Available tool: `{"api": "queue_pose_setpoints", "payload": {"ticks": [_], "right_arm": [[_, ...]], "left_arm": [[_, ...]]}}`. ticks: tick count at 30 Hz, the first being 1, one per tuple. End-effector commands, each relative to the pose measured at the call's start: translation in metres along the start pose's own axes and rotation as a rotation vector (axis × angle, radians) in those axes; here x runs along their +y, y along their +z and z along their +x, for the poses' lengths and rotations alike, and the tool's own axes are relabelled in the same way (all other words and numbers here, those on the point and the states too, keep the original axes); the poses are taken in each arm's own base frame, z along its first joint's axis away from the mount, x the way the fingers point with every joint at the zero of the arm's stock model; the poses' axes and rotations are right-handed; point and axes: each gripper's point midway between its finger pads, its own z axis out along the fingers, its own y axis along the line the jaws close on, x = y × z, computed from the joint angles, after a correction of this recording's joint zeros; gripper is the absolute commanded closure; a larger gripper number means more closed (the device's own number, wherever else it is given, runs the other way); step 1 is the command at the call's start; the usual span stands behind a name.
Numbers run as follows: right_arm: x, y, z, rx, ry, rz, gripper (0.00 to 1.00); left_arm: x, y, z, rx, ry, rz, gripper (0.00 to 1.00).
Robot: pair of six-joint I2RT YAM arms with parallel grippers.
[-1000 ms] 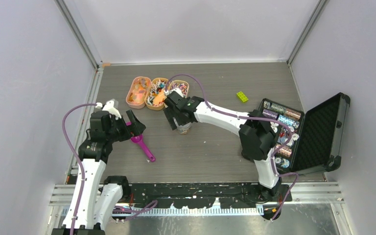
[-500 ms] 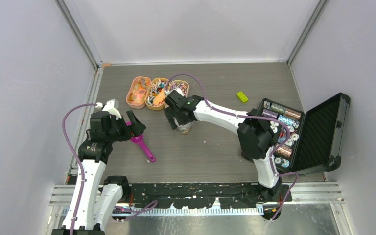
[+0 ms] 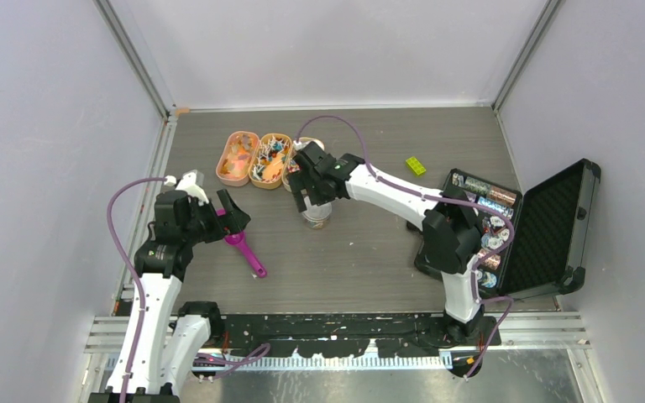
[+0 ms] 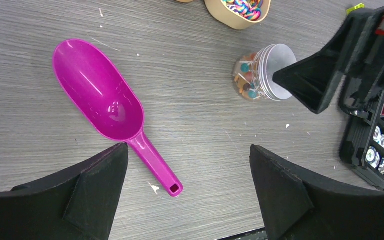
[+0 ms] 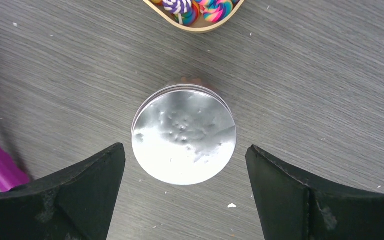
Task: Pack the candies
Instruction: Close the box lid on the packing bottle.
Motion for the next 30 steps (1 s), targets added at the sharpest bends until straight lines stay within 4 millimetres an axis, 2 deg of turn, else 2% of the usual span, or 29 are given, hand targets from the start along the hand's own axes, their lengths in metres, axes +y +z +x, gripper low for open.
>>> {"api": "queue_pose_setpoints", "payload": {"ticks": [1, 6, 8, 12, 17, 20, 25, 30], "right_arm": [[0.007, -0.038, -0.027, -0.081, 0.039, -0.080, 0.05], [0.001, -0.047, -0.033, -0.102, 0.069, -0.090, 0.06], [-0.003, -0.050, -0.035, -0.114, 0.084, -0.106, 0.12], [-0.006, -0.047, -0.034, -0.115, 0.120, -0.169, 0.32], [0.001, -0.038, -0.030, -0.100, 0.143, -0.268, 0.64], [0.002, -0.031, -0.027, -0.090, 0.142, -0.300, 0.73], [-0.004, -0.019, -0.026, -0.083, 0.149, -0.325, 0.78], [-0.002, -0.005, -0.013, -0.049, 0.169, -0.372, 0.79]], "left_arm": [[-0.006, 0.000, -0.009, -0.040, 0.035, 0.035, 0.08], [-0.010, 0.003, -0.008, -0.026, 0.034, 0.059, 0.10], [-0.015, 0.006, -0.008, -0.002, 0.021, 0.082, 0.11], [-0.031, 0.017, -0.004, 0.092, -0.023, 0.164, 0.16], [-0.049, 0.042, -0.008, 0.155, -0.127, 0.237, 0.21], [-0.066, 0.062, -0.010, 0.166, -0.167, 0.267, 0.24], [-0.097, 0.101, -0.003, 0.169, -0.124, 0.275, 0.28], [-0.117, 0.138, 0.011, 0.198, -0.141, 0.335, 0.39]]}}
